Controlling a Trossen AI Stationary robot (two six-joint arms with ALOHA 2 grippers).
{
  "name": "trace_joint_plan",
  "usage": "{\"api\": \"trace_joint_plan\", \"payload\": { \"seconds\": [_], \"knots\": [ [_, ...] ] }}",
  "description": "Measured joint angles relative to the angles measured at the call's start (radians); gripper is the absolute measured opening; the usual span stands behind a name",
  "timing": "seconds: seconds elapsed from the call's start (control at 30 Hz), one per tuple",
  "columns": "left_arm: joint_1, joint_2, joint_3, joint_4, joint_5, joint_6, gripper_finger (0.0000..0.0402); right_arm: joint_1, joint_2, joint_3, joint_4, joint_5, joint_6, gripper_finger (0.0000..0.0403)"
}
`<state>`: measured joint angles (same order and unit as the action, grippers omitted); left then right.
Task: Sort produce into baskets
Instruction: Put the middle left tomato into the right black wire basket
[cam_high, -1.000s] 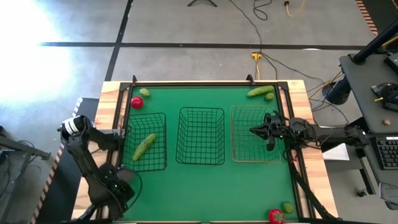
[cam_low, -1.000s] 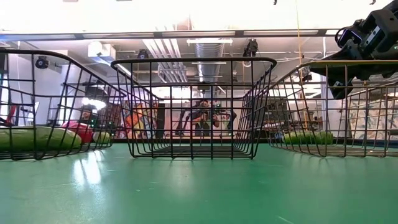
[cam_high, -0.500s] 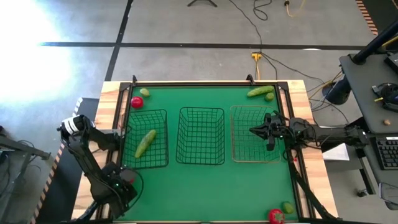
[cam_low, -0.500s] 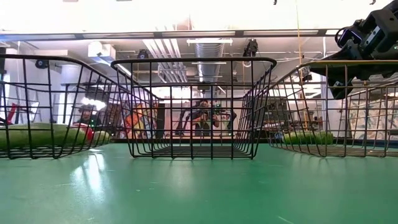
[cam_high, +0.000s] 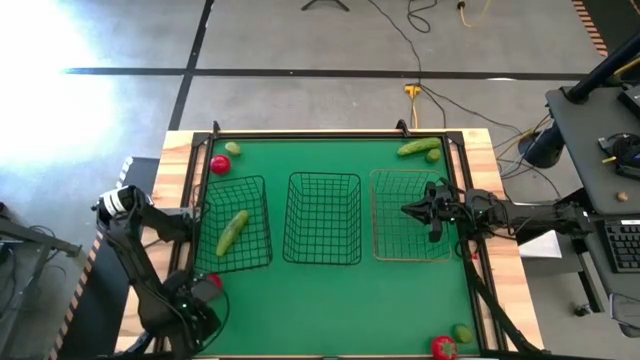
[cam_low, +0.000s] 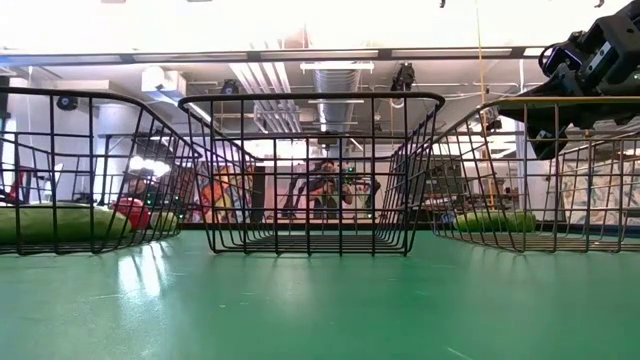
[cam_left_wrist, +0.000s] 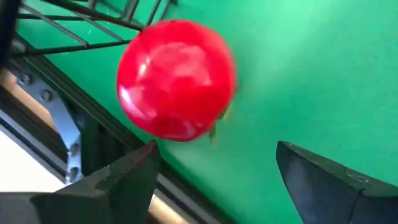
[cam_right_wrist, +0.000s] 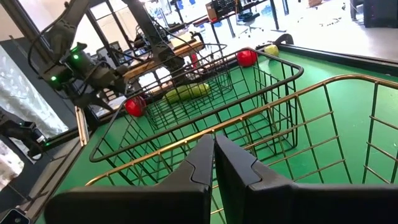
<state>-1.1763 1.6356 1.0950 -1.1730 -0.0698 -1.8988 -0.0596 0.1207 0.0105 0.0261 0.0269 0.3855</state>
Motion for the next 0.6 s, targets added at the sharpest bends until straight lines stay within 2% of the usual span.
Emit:
{"api": "trace_joint_plan", "payload": {
  "seconds": [0.13,0.33,0.43,0.6],
  "knots": [
    [-0.015,0.000,0.019,0.000,-0.055,-0.113,0.0302,0.000,0.000,0.000,0.000,0.000,0.000,0.0009],
    [-0.018,0.000,0.041,-0.018,-0.053,-0.187,0.0302,0.000,0.000,0.000,0.000,0.000,0.000,0.0009],
    [-0.018,0.000,0.076,-0.097,-0.059,-0.162,0.0302,0.000,0.000,0.000,0.000,0.000,0.000,0.0009],
    [-0.031,0.000,0.094,-0.233,-0.155,-0.208,0.0312,0.000,0.000,0.000,0.000,0.000,0.000,0.0009]
  ]
}}
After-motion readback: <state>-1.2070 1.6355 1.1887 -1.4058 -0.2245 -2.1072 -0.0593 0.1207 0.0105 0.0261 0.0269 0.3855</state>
